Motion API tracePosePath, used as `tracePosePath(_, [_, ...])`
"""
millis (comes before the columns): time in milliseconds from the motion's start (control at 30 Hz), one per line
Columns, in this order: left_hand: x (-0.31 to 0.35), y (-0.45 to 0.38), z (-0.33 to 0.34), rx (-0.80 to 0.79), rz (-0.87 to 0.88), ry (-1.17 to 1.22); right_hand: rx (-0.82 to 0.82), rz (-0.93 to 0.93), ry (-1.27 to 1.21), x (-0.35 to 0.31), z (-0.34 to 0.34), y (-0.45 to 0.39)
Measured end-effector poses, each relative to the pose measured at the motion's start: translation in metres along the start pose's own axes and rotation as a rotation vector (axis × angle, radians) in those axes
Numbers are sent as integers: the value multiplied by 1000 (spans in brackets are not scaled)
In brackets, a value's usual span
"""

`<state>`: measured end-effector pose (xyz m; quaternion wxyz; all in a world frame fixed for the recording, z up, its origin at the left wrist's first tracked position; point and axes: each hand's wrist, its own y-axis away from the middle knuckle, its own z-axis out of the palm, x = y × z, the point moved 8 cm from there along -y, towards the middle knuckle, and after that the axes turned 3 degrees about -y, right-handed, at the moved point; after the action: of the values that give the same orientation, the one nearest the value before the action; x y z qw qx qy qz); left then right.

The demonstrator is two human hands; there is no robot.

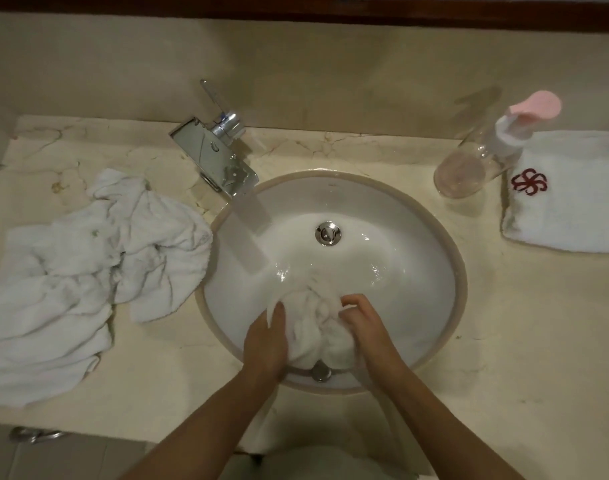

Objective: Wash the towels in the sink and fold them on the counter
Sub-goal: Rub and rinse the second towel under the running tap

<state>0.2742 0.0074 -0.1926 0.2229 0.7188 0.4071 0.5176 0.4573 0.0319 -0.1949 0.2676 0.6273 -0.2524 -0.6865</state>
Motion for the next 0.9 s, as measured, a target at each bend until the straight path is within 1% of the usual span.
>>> tracePosePath(67, [-16, -1, 9, -25, -48, 79, 7, 100, -134, 0, 8, 2])
tracePosePath(100, [-20, -2, 13, -48, -43, 56, 3, 130, -150, 0, 13, 3])
tracePosePath(133, [-18, -4, 15, -86, 3, -20, -12, 121, -109, -6, 20, 5])
tracePosePath(200, [-5, -6, 15, -91, 129, -239, -39, 4, 126, -23, 36, 7])
tracePosePath(233, [3, -6, 13, -54, 188, -308, -11, -60, 199, -30, 40, 4])
tracePosePath(267, [15, -1, 11, -19, 250, -317, 56, -99, 222, -37, 40, -3])
tracePosePath(333, [43, 16, 14, 2, 379, -318, 240, -64, 180, -44, 28, -27])
tracePosePath(367, [55, 23, 16, -9, 436, -331, 291, -9, 154, -44, 23, -41])
tracePosePath(400, [63, 23, 14, -14, 472, -358, 285, 36, 162, -43, 24, -48])
tracePosePath(433, [68, 18, 8, -4, 493, -370, 236, 36, 205, -43, 32, -47])
tracePosePath(500, [80, -5, -8, 37, 449, -352, 112, -49, 326, -49, 52, -38])
tracePosePath(533, [85, -12, -13, 43, 437, -347, 99, -97, 383, -55, 58, -32])
tracePosePath(567, [91, -13, -12, 36, 460, -379, 131, -128, 413, -61, 58, -34])
tracePosePath(600, [99, -6, -5, 14, 501, -458, 210, -129, 413, -65, 51, -45])
tracePosePath(667, [106, 11, 10, -51, 582, -613, 390, -38, 299, -72, 29, -69])
tracePosePath(700, [109, 16, 13, -63, 607, -648, 437, -8, 243, -80, 23, -76])
tracePosePath(733, [109, 15, 10, -60, 611, -646, 438, -27, 177, -88, 22, -82])
tracePosePath(833, [95, -3, -18, 9, 552, -517, 300, -54, -80, -115, 33, -89])
tracePosePath(900, [76, -16, -38, 47, 439, -489, 170, -42, -252, -139, 41, -90])
